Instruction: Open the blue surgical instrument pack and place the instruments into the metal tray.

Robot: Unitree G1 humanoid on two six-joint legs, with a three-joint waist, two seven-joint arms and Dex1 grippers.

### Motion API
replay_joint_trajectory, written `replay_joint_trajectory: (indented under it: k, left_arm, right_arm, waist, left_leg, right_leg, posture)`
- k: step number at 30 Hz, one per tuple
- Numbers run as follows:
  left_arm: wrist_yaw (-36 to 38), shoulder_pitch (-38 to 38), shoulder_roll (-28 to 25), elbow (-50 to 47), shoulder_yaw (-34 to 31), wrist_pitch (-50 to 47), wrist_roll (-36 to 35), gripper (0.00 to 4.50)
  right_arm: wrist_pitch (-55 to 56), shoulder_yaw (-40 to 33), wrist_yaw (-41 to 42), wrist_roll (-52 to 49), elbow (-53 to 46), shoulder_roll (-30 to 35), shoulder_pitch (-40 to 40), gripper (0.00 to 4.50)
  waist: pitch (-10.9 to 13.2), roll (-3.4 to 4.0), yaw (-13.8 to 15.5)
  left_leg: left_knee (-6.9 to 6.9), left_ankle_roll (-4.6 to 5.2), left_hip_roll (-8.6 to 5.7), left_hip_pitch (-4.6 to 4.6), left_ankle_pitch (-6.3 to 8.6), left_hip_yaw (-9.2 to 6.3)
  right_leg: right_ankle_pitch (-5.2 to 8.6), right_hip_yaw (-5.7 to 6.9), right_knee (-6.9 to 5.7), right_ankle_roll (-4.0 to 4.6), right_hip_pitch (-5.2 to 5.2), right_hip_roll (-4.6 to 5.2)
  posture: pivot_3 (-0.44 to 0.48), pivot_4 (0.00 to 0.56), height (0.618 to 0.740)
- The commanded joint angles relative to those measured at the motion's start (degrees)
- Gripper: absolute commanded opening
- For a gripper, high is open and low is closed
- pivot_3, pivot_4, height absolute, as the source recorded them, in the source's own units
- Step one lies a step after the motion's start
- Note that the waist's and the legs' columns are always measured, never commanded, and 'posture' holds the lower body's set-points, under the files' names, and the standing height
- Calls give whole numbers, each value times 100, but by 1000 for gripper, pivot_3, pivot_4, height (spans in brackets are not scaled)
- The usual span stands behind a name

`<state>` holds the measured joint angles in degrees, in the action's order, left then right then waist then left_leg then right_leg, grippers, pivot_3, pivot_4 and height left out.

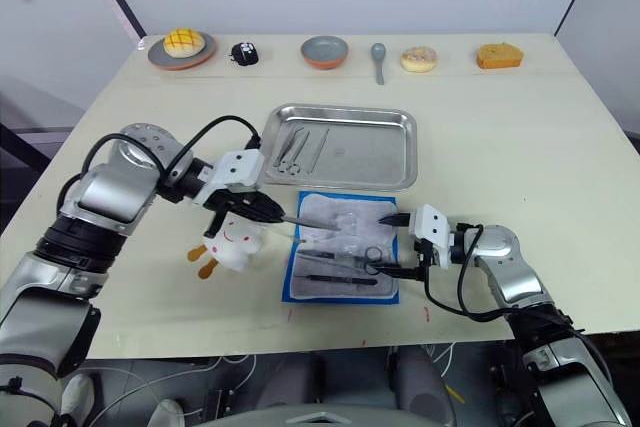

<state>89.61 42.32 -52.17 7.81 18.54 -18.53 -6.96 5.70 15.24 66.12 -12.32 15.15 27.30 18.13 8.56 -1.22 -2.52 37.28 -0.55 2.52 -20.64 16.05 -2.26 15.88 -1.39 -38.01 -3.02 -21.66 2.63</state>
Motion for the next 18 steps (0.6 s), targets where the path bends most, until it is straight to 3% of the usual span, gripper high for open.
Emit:
replay_joint_trajectory:
  k: [1, 4, 10, 18]
  left_arm:
    - [289, 160, -483, -236, -282, -75, -621, 47]
    - [289, 122, -834, -210, -345, 227, -1232, 47]
    - [89, 170, -644, 31, -860, -108, -1408, 47]
    - [-2104, -265, 505, -565, -1670, -1315, -1662, 47]
  right_arm:
    - [-116, 374, -35, 566, 528, 37, -184, 4500]
    - [-108, 372, -23, 564, 540, 29, -175, 4500]
    - [-102, 360, -4, 549, 491, 69, -231, 4500]
    - [-112, 376, 6, 547, 465, 73, -268, 4500]
  waist:
    - [1, 0, -2]
    - [2, -1, 1]
    - [2, -1, 12]
    - [1, -2, 10]
  left_leg:
    - [0, 0, 1, 0, 0, 0]
    - [0, 0, 2, 0, 0, 0]
    - [0, 0, 2, -1, 0, 2]
    - [1, 0, 2, -2, 0, 0]
  right_leg:
    - [0, 0, 0, 0, 0, 0]
    - [0, 0, 0, 0, 0, 0]
    - [1, 1, 0, 0, 0, -1]
    - [0, 0, -1, -1, 0, 0]
  posture:
    - [0, 150, 732]
    - [0, 150, 732]
    - [0, 150, 732]
    - [0, 150, 732]
